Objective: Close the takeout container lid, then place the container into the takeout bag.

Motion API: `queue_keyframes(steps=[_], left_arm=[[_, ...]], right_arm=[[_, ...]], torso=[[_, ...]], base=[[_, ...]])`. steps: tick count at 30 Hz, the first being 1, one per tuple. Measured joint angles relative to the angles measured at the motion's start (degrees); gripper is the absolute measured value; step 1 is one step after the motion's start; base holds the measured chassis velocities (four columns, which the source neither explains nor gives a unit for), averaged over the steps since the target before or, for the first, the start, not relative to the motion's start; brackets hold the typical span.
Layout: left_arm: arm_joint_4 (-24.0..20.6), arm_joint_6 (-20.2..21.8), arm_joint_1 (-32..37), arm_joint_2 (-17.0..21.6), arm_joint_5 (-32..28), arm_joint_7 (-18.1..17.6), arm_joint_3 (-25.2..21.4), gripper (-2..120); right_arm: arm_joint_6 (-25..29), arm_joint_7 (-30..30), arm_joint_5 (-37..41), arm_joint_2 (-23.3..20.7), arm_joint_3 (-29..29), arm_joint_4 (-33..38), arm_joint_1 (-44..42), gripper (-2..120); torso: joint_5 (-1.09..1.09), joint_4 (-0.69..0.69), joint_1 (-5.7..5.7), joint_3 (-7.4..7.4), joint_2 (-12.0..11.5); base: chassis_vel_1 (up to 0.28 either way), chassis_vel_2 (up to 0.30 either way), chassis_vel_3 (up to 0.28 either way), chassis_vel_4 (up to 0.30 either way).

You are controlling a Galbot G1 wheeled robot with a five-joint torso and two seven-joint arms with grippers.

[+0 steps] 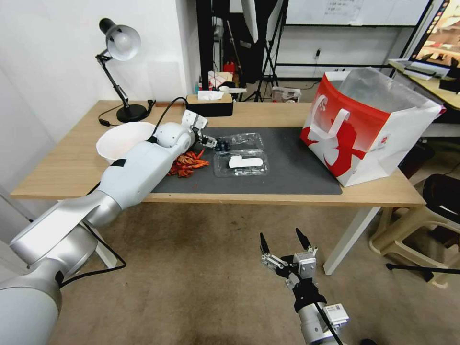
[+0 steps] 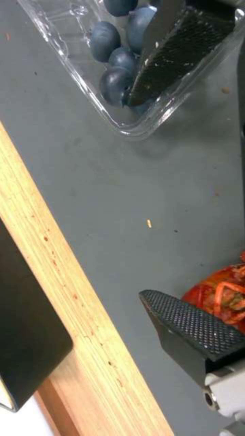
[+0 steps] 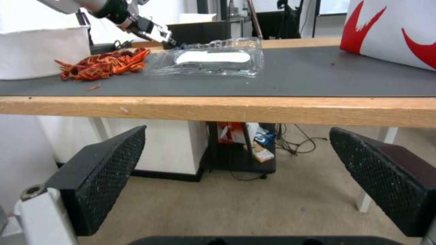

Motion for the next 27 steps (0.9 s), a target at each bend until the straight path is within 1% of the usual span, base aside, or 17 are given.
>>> queue_keyframes(steps=[9,13,15,19,22,23,25,26,27], left_arm=[[0.02,-0.17,0.0,-0.34,0.23,0.06,-0.13,100],[-0.74,-0.03,-0.07,-0.17,0.21,-0.01,-0.56,100],[-2.67,0.54,0.05,0.55,-0.05,-0.3,-1.22,100],[-4.39,0.94,0.5,1.19,-0.63,-0.7,-1.99,100],[-9.62,1.82,2.34,3.11,-3.66,-2.08,-4.55,100],[-9.62,1.82,2.34,3.11,-3.66,-2.08,-4.55,100],[-13.11,2.26,3.94,4.49,-5.72,-3.34,-6.35,100],[-13.11,2.26,3.94,4.49,-5.72,-3.34,-6.35,100],[-16.05,2.54,5.27,5.57,-6.99,-4.37,-8.2,100]], right_arm=[[0.06,-0.08,-0.05,0.02,-0.19,-0.08,-0.12,100],[0.06,-0.17,-0.08,-0.03,-0.35,-0.08,-0.14,100],[0.06,-0.22,-0.11,-0.02,-0.52,-0.08,-0.19,100],[0.08,-0.26,-0.18,-0.01,-0.71,-0.08,-0.19,100],[0.1,-0.3,-0.2,-0.03,-0.93,-0.08,-0.1,100],[0.1,-0.3,-0.2,-0.03,-0.93,-0.08,-0.1,100],[0.1,-0.3,-0.21,-0.1,-1.04,-0.08,-0.08,100],[0.1,-0.3,-0.21,-0.1,-1.04,-0.08,-0.08,100],[0.1,-0.3,-0.22,-0.16,-1.07,-0.09,-0.07,100]], torso=[[0.0,0.0,0.0,0.0,0.0],[0.0,0.0,0.0,0.0,0.0],[0.0,0.0,0.0,0.0,0.0],[0.0,0.0,-0.01,0.0,0.0],[0.0,0.0,-0.01,0.0,0.0],[0.0,0.0,-0.01,0.0,0.0],[0.0,0.0,-0.01,0.0,0.0],[0.0,0.0,-0.01,0.0,0.0],[-0.01,0.0,-0.01,0.0,0.0]], base=[[0.0,0.0,0.0,0.0],[0.0,0.0,0.0,0.0],[0.0,0.0,0.0,0.0],[0.0,0.0,0.0,0.0],[0.0,0.0,0.0,0.0],[0.0,0.0,0.0,0.0],[0.0,0.0,0.0,0.0],[0.0,0.0,0.0,0.0],[0.0,0.0,0.0,0.0]])
